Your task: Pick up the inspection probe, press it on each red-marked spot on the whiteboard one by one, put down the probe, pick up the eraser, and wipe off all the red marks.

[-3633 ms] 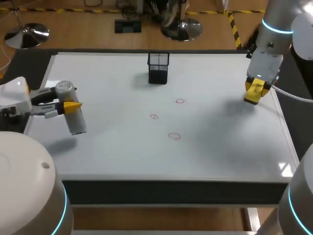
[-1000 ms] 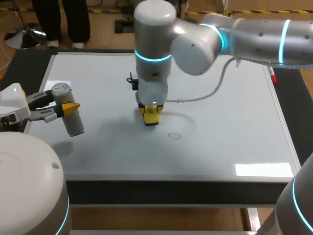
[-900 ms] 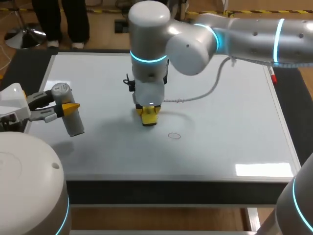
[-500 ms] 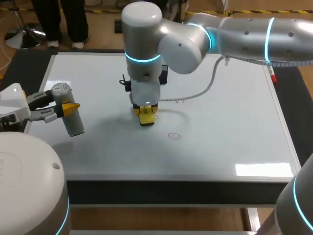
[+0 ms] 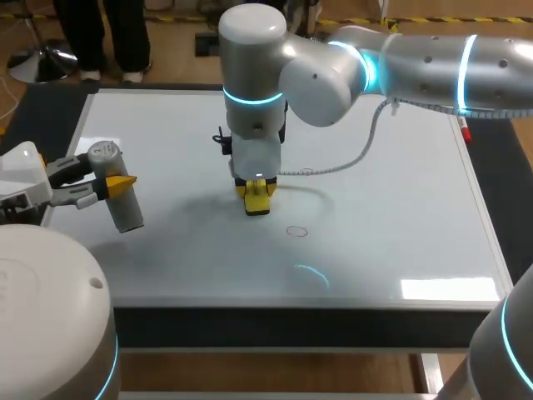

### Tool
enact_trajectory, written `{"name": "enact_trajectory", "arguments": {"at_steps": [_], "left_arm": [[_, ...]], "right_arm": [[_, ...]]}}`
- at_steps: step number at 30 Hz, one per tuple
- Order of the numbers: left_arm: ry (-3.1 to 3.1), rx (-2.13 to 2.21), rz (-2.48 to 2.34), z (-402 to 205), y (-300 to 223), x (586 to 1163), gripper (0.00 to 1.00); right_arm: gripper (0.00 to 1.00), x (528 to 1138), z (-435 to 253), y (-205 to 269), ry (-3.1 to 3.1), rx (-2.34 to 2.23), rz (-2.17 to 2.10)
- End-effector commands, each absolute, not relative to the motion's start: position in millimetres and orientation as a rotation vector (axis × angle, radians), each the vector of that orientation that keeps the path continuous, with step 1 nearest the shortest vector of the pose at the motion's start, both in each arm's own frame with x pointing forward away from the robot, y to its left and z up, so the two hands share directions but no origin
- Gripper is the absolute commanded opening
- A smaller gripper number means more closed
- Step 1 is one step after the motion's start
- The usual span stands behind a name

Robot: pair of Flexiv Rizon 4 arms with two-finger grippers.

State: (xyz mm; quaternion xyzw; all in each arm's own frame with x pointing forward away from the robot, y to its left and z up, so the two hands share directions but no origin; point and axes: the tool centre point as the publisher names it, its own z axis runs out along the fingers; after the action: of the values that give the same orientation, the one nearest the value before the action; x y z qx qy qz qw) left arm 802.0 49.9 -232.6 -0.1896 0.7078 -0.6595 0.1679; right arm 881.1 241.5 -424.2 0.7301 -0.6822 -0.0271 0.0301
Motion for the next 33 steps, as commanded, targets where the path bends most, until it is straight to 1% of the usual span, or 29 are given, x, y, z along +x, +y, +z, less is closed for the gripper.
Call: {"name": "enact_trajectory", "arguments": {"at_steps": [1,22,33], "left_arm": [[2.014,-0.54,-1.874,-231.2,49.7,801.5,0.0],[2.014,-0.54,-1.874,-231.2,49.7,801.5,0.0],[2.014,-0.54,-1.874,-231.2,49.7,801.5,0.0]], "right_arm": [[0.0,879.9,-424.6,229.7,-2.118,2.242,-0.086],[0.0,873.8,-425.3,188.9,-2.225,2.115,-0.099],[0.0,872.2,-393.3,176.5,-2.27,2.122,-0.05]]}}
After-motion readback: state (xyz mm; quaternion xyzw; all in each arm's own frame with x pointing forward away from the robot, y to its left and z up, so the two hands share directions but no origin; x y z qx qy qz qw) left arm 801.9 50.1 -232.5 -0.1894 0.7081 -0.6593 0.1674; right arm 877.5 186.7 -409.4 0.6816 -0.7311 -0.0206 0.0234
